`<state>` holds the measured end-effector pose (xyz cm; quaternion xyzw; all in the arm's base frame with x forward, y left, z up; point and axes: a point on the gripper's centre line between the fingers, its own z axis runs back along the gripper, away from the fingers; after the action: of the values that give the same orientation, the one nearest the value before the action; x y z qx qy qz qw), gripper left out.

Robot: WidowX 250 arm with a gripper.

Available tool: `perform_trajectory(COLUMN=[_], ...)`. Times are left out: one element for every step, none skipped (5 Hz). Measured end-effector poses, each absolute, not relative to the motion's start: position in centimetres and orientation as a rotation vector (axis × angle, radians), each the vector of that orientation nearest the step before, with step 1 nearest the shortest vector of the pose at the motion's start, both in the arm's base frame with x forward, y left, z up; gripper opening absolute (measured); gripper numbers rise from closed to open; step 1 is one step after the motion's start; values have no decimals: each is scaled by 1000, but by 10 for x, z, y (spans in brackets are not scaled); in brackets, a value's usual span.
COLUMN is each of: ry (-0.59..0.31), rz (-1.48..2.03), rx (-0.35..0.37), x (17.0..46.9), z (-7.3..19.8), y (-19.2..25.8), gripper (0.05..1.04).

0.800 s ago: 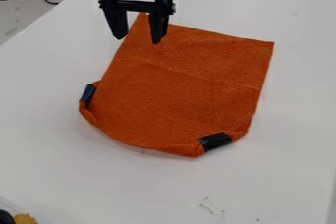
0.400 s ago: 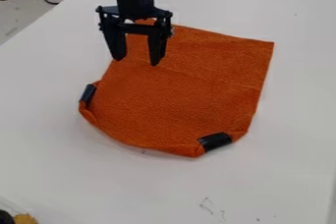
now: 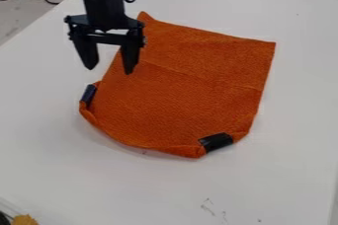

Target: Fold the cloth from bottom left to top right

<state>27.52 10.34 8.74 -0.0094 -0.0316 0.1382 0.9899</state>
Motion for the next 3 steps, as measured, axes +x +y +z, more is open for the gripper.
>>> perform_trajectory(ry=[-101,-142,-155], rz=[316,338,366], rx=[16,35,25], x=[267,269,264], z=[83,82,67], y=[124,135,147], gripper=[1001,1001,1001])
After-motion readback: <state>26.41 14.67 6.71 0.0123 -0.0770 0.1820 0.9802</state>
